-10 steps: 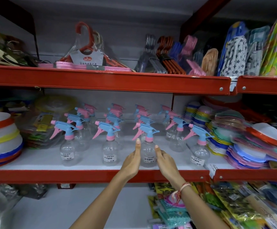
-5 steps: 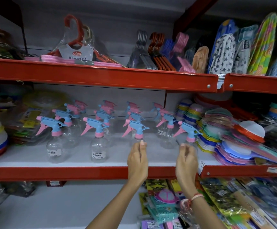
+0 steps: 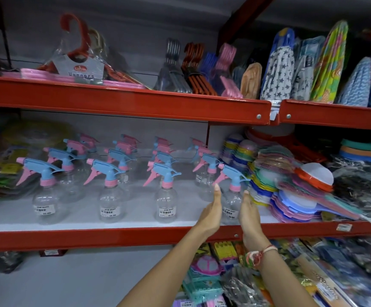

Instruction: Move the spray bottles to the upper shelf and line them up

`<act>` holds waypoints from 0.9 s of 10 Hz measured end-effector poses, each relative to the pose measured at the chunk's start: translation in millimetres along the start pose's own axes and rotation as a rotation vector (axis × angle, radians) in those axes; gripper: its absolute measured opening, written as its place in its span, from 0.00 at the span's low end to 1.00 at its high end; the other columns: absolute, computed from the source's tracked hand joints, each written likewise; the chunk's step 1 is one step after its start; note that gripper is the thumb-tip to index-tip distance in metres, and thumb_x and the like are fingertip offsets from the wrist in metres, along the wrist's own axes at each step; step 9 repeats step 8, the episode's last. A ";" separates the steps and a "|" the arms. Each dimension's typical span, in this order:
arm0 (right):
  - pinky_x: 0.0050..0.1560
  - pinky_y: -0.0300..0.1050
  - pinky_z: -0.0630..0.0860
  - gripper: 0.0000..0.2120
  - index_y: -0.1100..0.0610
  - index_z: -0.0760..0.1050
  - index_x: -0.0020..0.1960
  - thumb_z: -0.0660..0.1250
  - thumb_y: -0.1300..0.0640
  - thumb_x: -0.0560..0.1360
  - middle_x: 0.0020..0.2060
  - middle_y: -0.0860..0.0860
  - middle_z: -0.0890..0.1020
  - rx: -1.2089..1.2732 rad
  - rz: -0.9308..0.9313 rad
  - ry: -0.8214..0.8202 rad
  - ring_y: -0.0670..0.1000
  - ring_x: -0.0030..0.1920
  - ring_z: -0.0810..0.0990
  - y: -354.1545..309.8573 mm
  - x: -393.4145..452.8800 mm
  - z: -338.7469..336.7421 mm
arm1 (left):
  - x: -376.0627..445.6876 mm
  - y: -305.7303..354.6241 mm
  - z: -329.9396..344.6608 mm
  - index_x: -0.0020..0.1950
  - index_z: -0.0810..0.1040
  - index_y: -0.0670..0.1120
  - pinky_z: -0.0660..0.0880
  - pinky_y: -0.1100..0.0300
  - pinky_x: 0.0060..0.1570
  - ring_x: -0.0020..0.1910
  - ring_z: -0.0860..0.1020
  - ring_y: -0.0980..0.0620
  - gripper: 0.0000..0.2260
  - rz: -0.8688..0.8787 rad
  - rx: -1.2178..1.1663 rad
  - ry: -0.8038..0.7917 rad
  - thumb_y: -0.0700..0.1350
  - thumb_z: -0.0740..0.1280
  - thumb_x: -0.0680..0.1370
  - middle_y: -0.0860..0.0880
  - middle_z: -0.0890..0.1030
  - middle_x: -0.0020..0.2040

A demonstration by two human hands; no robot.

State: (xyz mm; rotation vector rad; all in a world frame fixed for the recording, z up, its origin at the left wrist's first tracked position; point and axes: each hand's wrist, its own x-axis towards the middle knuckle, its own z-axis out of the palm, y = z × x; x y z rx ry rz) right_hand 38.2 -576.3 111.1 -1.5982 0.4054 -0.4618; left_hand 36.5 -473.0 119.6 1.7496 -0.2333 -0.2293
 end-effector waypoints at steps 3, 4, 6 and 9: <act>0.69 0.55 0.64 0.30 0.57 0.67 0.71 0.45 0.40 0.80 0.70 0.59 0.71 -0.071 0.023 -0.076 0.60 0.71 0.68 -7.4 -0.4 21.8 | -5.7 -7.0 -20.6 0.79 0.57 0.50 0.56 0.49 0.76 0.76 0.63 0.46 0.41 0.020 0.059 0.033 0.72 0.36 0.74 0.45 0.63 0.78; 0.70 0.57 0.64 0.30 0.57 0.68 0.70 0.44 0.39 0.80 0.70 0.59 0.71 -0.099 0.020 -0.074 0.61 0.70 0.69 -6.9 -1.4 26.3 | -7.1 -6.3 -24.0 0.79 0.56 0.50 0.56 0.48 0.76 0.76 0.63 0.46 0.42 0.007 0.061 0.028 0.72 0.36 0.73 0.46 0.62 0.78; 0.67 0.55 0.65 0.31 0.57 0.69 0.70 0.44 0.39 0.80 0.69 0.58 0.72 -0.129 0.000 -0.097 0.60 0.69 0.70 -7.7 -1.2 23.9 | -5.4 -7.3 -22.7 0.79 0.56 0.51 0.56 0.47 0.77 0.77 0.62 0.46 0.44 -0.006 0.075 0.040 0.74 0.36 0.71 0.46 0.62 0.78; 0.71 0.55 0.62 0.29 0.56 0.61 0.75 0.47 0.40 0.80 0.73 0.56 0.67 -0.127 -0.051 0.008 0.59 0.72 0.66 -11.2 -8.0 19.3 | -24.8 -8.6 -34.2 0.77 0.63 0.47 0.60 0.59 0.67 0.74 0.66 0.49 0.32 0.129 0.142 0.141 0.65 0.44 0.80 0.47 0.68 0.75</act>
